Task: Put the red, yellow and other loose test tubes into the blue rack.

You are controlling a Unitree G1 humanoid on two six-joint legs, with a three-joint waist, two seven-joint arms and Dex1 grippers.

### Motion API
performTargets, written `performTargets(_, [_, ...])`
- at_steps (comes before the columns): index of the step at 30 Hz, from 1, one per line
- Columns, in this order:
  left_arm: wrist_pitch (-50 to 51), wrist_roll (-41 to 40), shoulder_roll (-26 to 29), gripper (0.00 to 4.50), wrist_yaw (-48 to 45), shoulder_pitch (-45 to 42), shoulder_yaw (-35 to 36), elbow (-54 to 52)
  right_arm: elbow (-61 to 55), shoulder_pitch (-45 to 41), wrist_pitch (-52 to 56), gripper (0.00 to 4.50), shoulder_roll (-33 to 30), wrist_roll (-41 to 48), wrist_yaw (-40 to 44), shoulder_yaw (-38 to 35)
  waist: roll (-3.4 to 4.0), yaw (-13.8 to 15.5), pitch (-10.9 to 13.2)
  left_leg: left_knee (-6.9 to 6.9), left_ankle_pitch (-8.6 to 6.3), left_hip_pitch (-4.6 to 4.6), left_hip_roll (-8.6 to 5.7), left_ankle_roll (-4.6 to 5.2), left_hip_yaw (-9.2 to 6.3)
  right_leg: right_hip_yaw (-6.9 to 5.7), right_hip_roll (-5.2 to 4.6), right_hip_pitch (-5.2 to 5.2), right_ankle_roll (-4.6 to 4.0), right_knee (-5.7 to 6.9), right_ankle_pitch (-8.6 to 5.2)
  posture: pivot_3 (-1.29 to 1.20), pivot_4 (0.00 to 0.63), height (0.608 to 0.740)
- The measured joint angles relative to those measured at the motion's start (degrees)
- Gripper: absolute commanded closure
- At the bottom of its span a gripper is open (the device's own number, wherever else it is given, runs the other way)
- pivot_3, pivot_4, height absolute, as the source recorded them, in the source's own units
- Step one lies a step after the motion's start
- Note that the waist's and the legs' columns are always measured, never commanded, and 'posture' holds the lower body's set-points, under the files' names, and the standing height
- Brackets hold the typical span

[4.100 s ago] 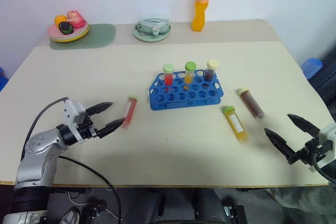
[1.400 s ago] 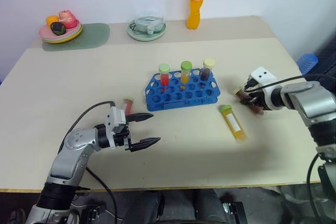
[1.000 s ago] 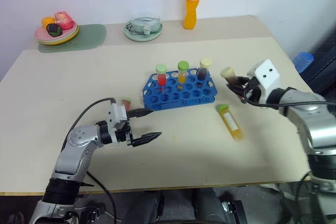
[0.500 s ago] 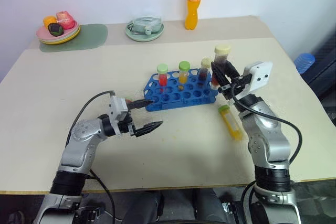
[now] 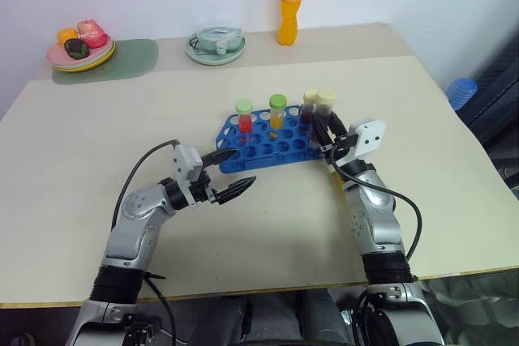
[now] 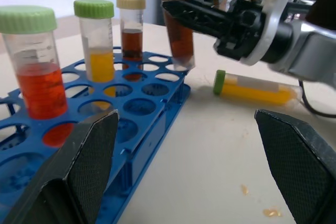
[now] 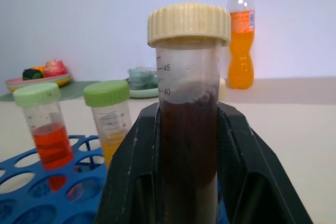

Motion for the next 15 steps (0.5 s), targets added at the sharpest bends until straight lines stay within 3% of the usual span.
performTargets(15, [0.65,0.03,-0.73,0.25,1.00,-0.01,-0.35,-0.60,8.71,-2.21,-7.28,3.64,2.06,-2.18,-1.38,0.37,0.00,-0.14,-0.03,0.01,0.01,0.04,0.00,-0.02,0.00,0.01,0.00,0.00,0.00,0.07,0.00,0.00,0.150,0.740])
